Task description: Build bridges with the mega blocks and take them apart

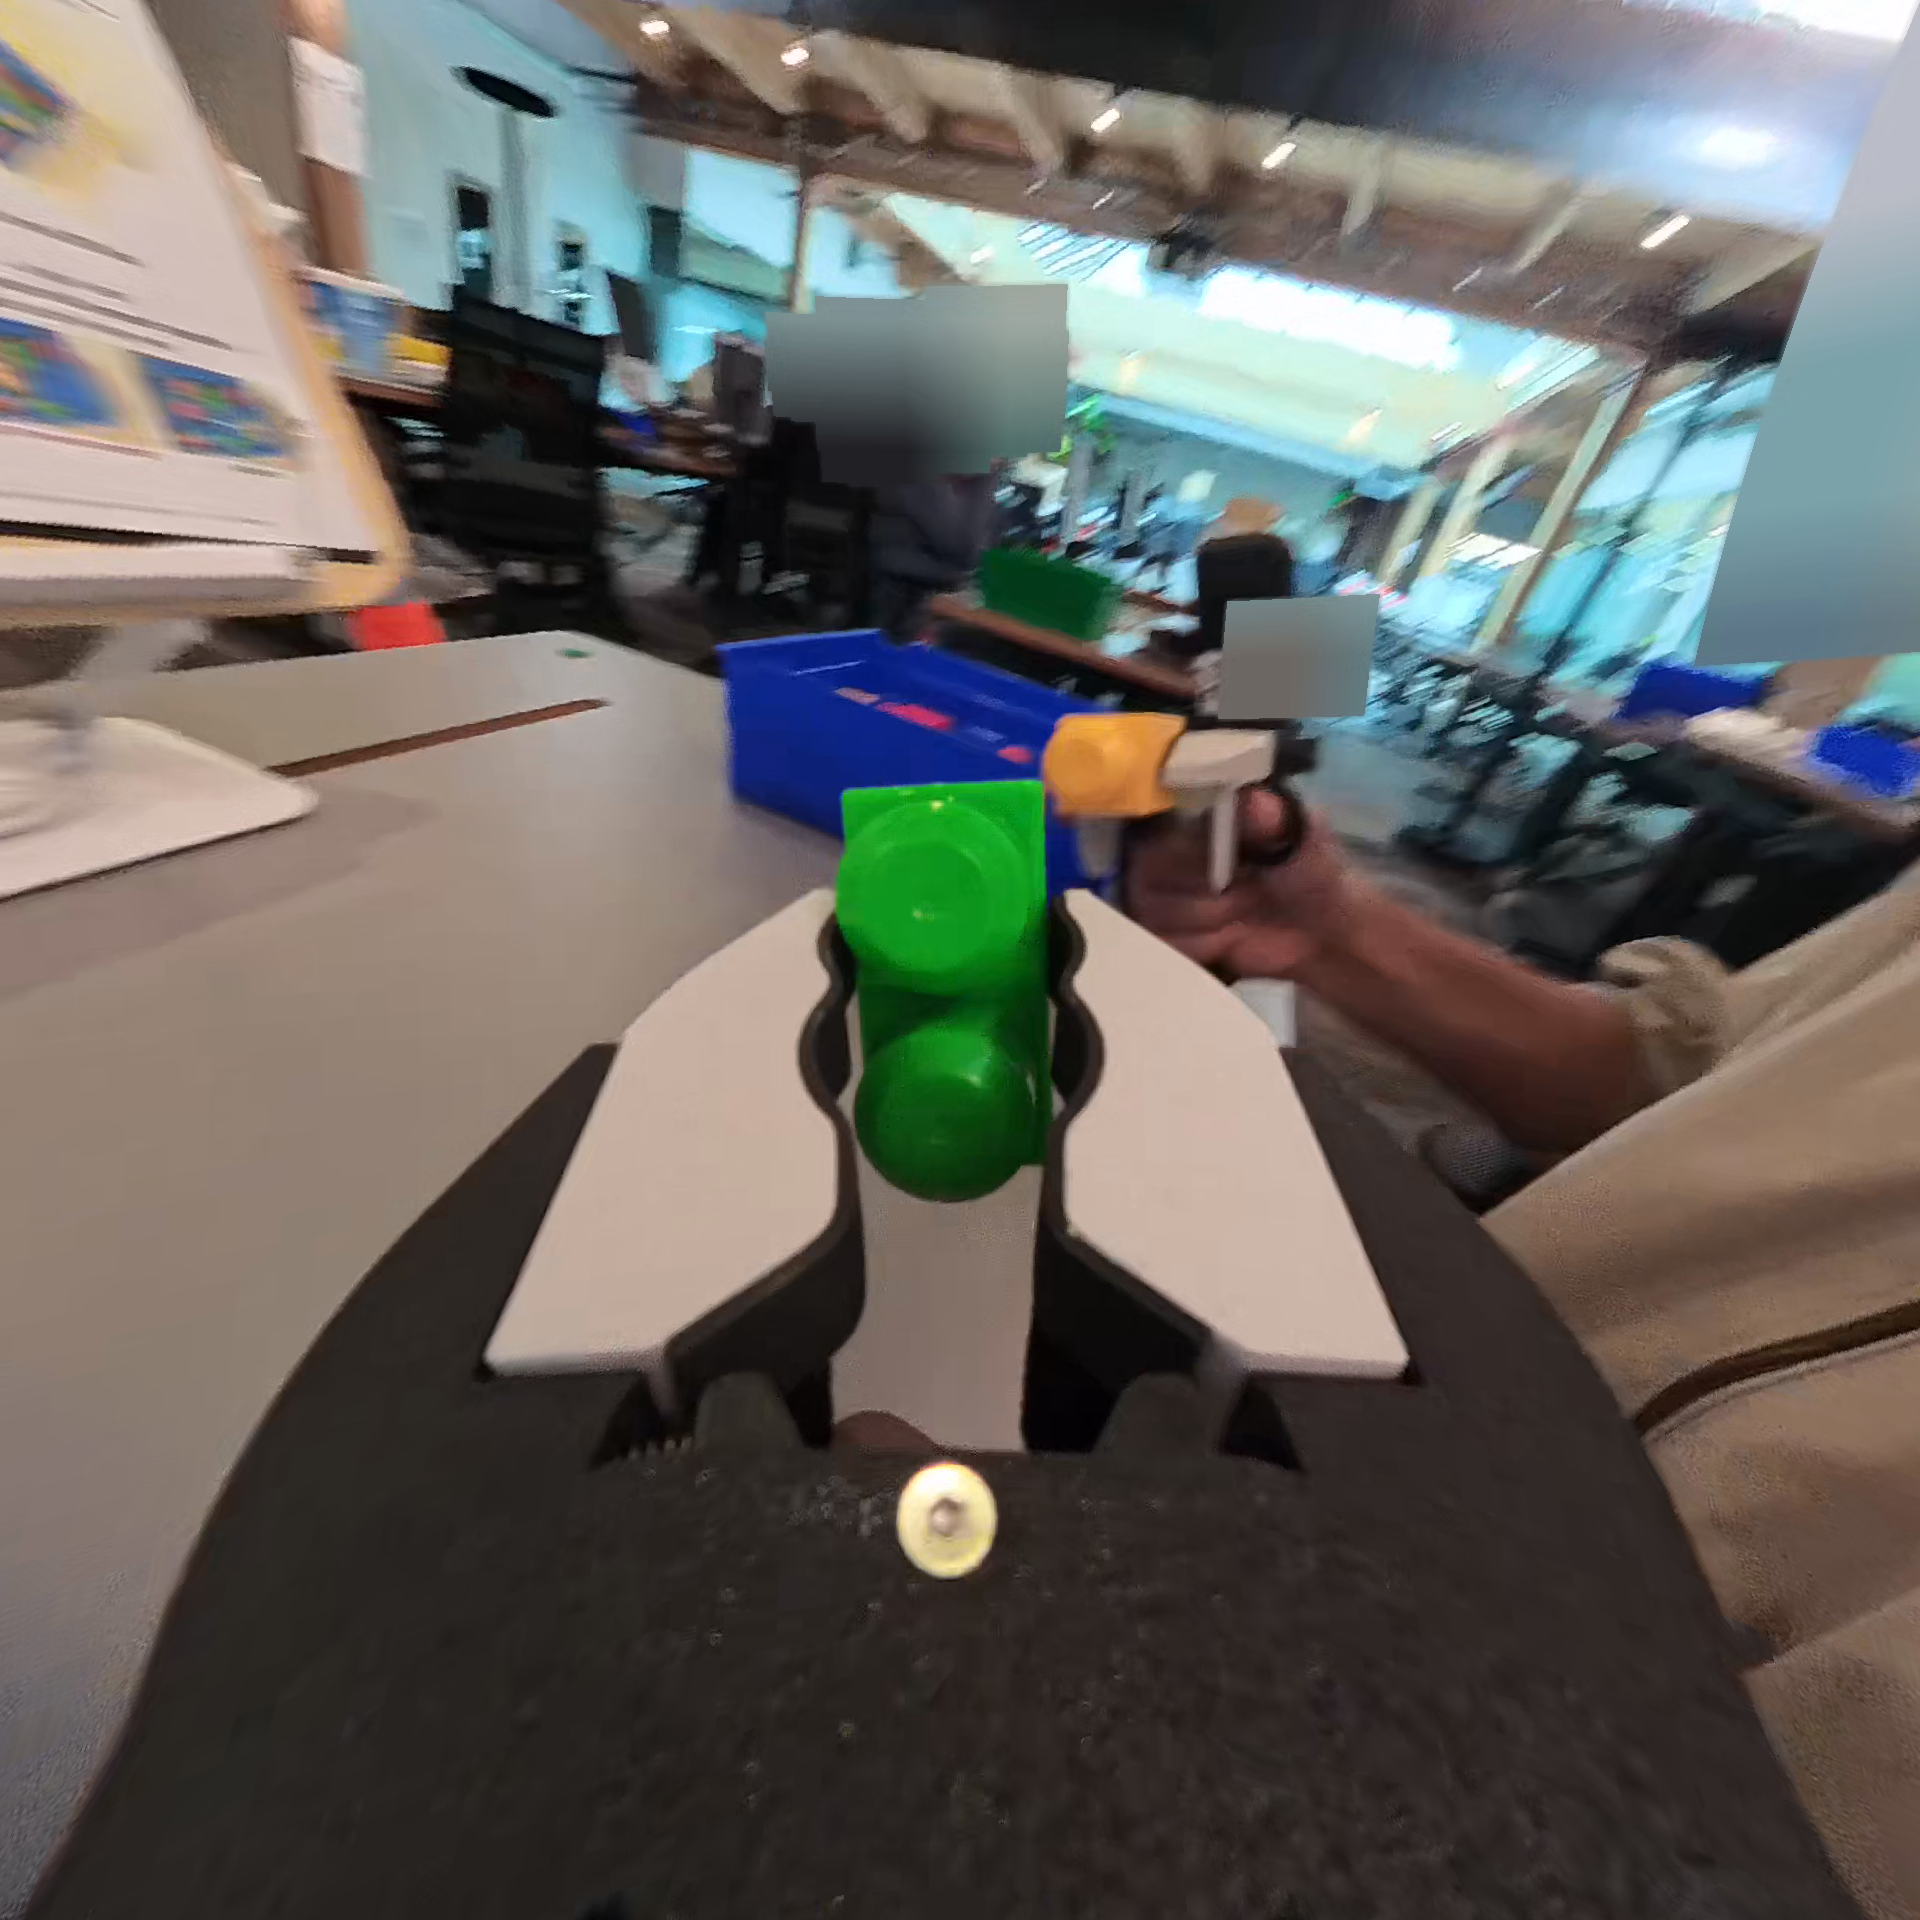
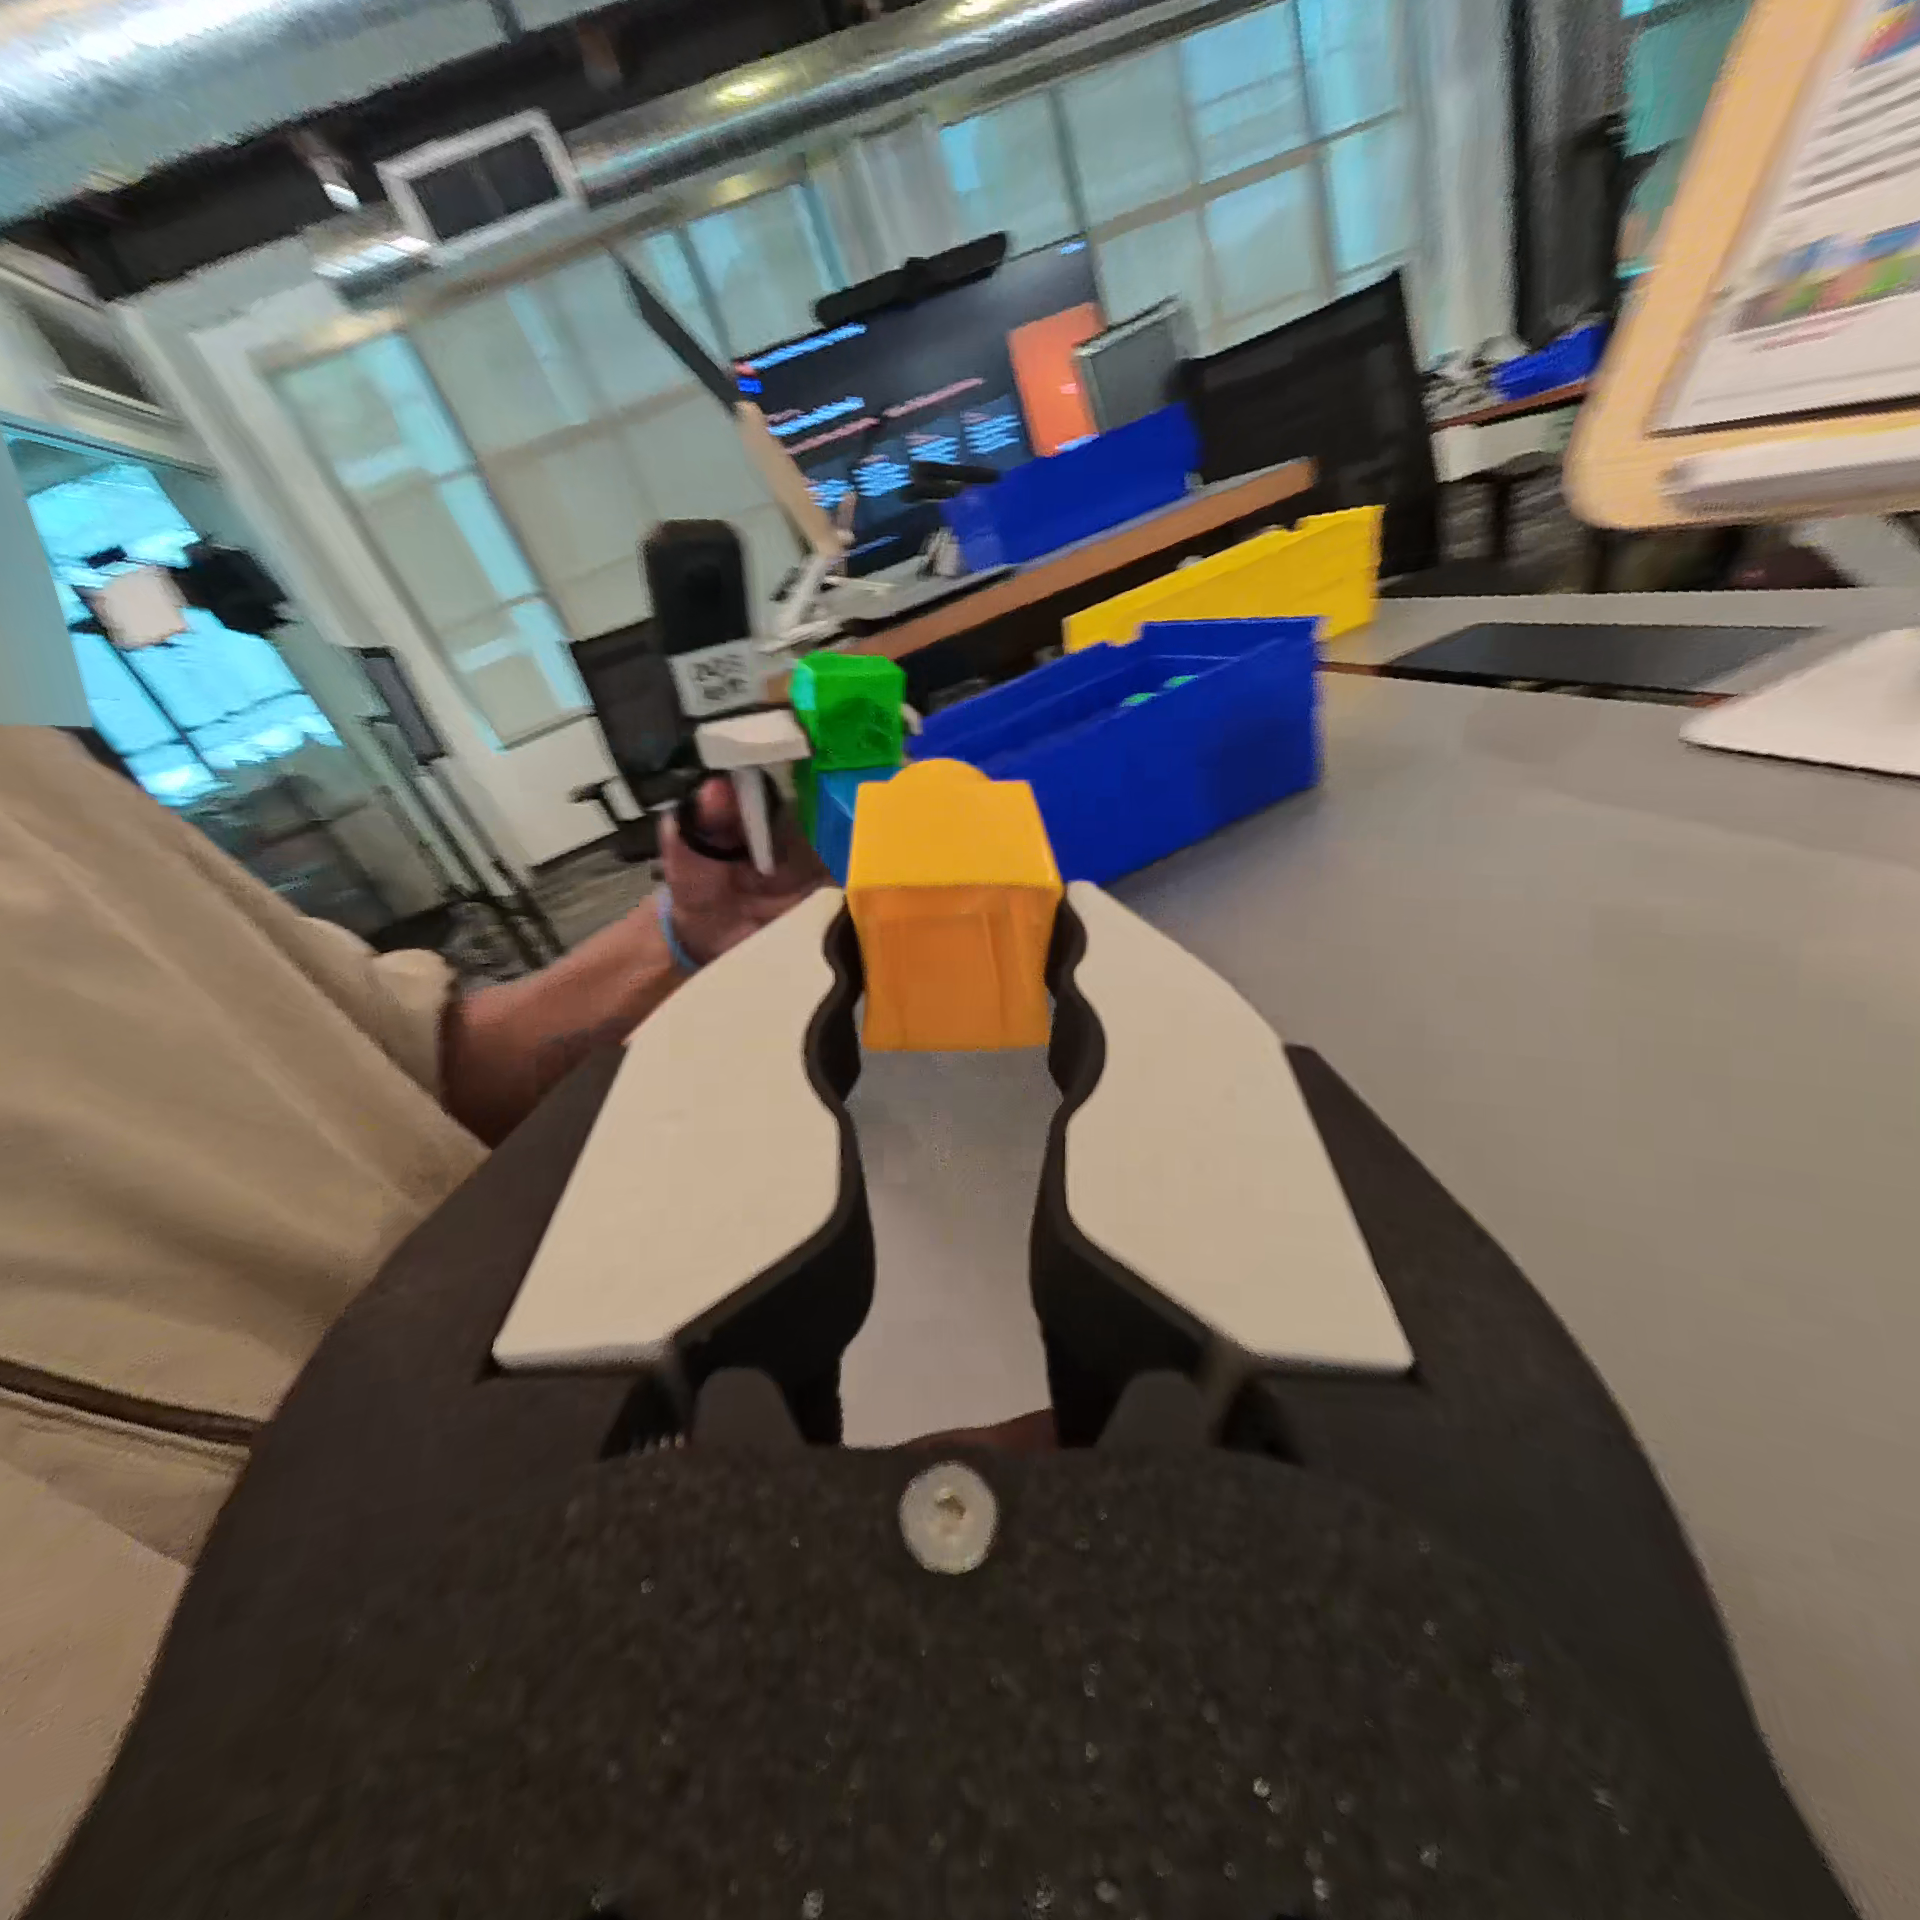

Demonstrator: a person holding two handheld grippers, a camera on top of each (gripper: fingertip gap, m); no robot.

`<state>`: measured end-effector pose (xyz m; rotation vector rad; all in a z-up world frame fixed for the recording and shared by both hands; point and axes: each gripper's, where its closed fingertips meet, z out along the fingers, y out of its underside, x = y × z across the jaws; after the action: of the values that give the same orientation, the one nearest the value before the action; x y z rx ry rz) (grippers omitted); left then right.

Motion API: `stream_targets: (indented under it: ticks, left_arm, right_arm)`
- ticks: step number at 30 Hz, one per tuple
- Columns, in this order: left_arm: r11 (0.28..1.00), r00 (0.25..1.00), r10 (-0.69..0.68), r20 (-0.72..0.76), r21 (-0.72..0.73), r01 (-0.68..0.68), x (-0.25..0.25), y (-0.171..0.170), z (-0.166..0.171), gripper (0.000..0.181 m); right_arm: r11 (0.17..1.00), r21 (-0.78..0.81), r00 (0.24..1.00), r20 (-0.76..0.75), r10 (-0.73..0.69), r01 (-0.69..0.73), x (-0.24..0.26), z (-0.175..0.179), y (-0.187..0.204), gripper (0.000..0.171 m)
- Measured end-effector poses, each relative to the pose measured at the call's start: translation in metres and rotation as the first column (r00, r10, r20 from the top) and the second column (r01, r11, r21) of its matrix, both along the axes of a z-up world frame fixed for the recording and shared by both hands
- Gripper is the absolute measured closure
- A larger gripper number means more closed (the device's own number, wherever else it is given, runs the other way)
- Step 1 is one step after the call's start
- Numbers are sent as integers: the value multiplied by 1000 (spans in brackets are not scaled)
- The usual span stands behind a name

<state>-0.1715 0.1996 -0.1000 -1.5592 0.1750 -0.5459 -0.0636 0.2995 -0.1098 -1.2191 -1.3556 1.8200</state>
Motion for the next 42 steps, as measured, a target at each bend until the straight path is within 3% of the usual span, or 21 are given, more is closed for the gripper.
stream_targets:
  ticks: [3, 7, 12, 19, 25, 29, 32, 38, 42]
  left_arm:
    - [980, 973, 185, -140, -52, -193, -20, -9, -8, 146]
    - [907, 870, 367, -329, -80, -413, -26, -15, -32, 146]
    - [822, 793, 497, -351, -103, -560, -23, -17, -53, 146]
    - [820, 790, 495, -362, -106, -563, -17, -14, -60, 146]
    - [853, 820, 454, -349, -98, -513, -5, -14, -56, 146]
    - [870, 845, 425, -324, -111, -480, 4, -14, -56, 146]
    - [875, 851, 418, -317, -110, -471, 8, -15, -54, 146]
    - [881, 852, 404, -334, -111, -461, 11, -16, -54, 146]
    - [885, 855, 390, -341, -116, -450, 15, -15, -55, 146]
  right_arm:
    - [970, 99, 968, 97, -230, 220, 23, -13, 36, 137]
    - [852, 221, 836, 190, -515, 474, 51, -39, 61, 136]
    - [706, 280, 685, 186, -705, 650, 79, -54, 67, 136]
    - [627, 332, 619, 144, -772, 705, 97, -29, 92, 136]
    - [447, 465, 437, 137, -889, 764, 110, 12, 223, 136]
    - [388, 601, 292, 256, -922, 699, 102, -19, 330, 135]
    - [420, 624, 210, 383, -899, 660, 100, -52, 382, 135]
    - [420, 648, 84, 483, -872, 635, 104, -84, 414, 135]
    - [438, 621, 99, 502, -859, 650, 103, -89, 410, 123]
